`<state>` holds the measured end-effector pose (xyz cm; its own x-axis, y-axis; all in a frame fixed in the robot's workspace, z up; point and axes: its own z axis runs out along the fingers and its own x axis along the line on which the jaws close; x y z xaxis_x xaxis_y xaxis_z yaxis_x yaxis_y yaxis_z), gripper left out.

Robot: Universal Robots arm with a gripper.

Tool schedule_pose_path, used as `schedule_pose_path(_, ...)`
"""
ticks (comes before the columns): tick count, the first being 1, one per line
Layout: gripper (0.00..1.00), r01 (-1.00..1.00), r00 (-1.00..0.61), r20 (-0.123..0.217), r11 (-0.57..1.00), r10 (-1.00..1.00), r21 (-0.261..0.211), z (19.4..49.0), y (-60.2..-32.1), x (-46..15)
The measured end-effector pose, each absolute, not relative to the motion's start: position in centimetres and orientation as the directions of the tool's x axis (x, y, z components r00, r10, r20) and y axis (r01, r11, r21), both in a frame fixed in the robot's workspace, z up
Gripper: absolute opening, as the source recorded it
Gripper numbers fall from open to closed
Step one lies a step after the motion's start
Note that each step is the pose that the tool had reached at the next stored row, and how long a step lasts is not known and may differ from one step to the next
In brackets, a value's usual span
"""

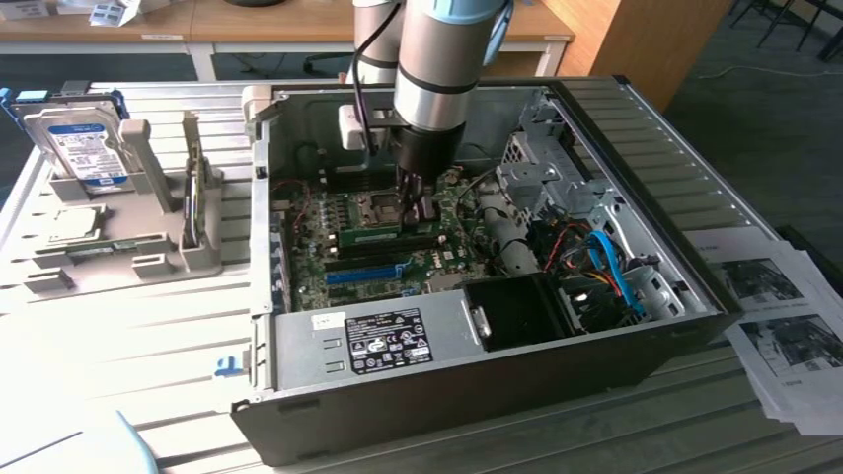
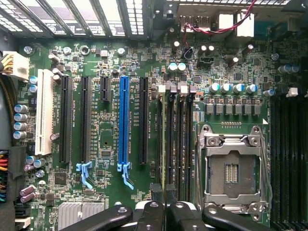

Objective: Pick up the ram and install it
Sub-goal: 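Insert the ram into the slot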

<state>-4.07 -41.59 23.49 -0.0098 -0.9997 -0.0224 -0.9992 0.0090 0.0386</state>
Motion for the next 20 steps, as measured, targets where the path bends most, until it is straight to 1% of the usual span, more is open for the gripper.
schedule_pose_path(20, 0.11, -0.999, -0.010, -0.022, 0.009, -1.000, 0.039, 22.92, -41.62, -4.06)
